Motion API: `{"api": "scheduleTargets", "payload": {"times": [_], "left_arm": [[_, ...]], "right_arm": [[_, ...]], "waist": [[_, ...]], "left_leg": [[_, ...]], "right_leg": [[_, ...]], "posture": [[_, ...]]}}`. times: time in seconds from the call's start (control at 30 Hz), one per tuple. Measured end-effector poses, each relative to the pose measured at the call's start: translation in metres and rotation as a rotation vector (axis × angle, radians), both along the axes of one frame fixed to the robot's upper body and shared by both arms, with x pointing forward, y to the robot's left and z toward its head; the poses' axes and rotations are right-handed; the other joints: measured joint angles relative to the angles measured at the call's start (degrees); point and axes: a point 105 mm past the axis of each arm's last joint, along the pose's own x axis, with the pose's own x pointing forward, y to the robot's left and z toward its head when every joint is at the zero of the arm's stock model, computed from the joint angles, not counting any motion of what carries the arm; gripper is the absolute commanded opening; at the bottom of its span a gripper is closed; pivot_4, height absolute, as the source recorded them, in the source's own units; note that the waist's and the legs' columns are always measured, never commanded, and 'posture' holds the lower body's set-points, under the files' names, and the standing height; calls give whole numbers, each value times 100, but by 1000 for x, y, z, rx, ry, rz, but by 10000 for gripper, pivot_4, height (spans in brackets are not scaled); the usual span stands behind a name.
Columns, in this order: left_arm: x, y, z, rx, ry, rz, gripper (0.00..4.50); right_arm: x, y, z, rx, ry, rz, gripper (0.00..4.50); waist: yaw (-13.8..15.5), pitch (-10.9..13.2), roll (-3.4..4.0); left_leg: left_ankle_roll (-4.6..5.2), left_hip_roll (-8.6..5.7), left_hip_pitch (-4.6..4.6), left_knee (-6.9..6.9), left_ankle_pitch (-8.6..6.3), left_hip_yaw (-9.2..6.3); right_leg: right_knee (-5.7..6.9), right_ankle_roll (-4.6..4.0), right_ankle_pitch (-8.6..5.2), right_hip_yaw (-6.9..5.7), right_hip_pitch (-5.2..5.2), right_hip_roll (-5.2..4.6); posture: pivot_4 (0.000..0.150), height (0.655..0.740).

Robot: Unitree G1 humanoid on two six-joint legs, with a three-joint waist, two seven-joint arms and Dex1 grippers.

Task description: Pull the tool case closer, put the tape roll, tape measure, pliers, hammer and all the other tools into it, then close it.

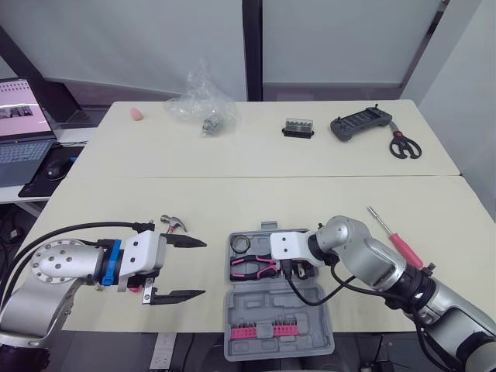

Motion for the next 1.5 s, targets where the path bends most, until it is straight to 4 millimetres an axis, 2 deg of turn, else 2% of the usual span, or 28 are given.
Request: {"api": "scheduleTargets", "payload": {"times": [0.1, 0.27, 0.4, 0.47, 0.53, 0.67, 0.93, 1.13, 1.33, 1.5], "left_arm": [[1, 0, 1, 5, -6, -4, 45000], [5, 0, 0, 7, -16, -9, 45000], [10, -2, 2, 7, -27, -16, 45000], [12, -1, 2, 6, -32, -15, 45000], [12, -2, 1, 5, -29, -20, 45000], [12, -3, 1, 5, -34, -26, 45000], [12, -3, 2, 4, -36, -26, 45000], [12, -3, 1, 4, -32, -22, 45000], [12, -3, 1, 3, -35, -17, 45000], [11, -2, -2, 4, -33, -5, 45000]], "right_arm": [[2, -2, 2, 9, -2, -13, 27218], [4, -2, 19, 121, 55, -37, 27218], [1, 4, 43, 265, 39, 35, 27218], [0, 8, 45, 331, 20, 47, 27218], [2, 14, 45, 400, -17, 39, 23732], [5, 19, 35, 480, -94, 37, 15484], [1, 17, 11, 512, -82, 23, 287], [6, 12, -17, 454, -104, -16, 287], [9, 12, -24, 439, -152, 20, 287], [10, 14, -28, 443, -161, 23, 287]], "waist": [[8, 0, 0], [8, 0, 0], [9, 0, -1], [2, 0, -1], [-3, 0, -1], [6, 0, -1], [-3, 0, -1], [-5, -1, 0], [-9, -17, -11], [-3, -26, -15]], "left_leg": [[0, -1, 0, 0, 0, 0], [1, -1, 0, 0, 0, -1], [0, -1, 0, 0, 0, -2], [-1, 0, 0, -1, 1, -1], [-4, 0, 0, -1, 2, 0], [-4, -1, 0, 1, 2, 1], [-4, 0, 2, 0, 2, 2], [-5, -1, 5, 0, 3, 6], [2, 8, 22, 0, -1, 4], [3, 61, 54, -1, -2, 9]], "right_leg": [[-1, 0, 0, 1, 0, 0], [-1, 0, 0, 0, 1, -1], [-2, 0, 0, -2, 2, -1], [-1, 0, 0, 0, 1, -1], [0, 0, 0, 0, -1, -1], [2, 0, 0, 1, -1, -1], [4, 0, 0, 1, -1, 1], [5, 0, 0, 4, 0, 1], [6, -5, 3, 3, 14, 11], [-3, -34, 20, 2, 47, 62]], "posture": [[1500, 7400], [1500, 7400], [1500, 7400], [1500, 7400], [1500, 7400], [1500, 7400], [1500, 7400], [1500, 7400], [1500, 7400], [1500, 7400]]}}
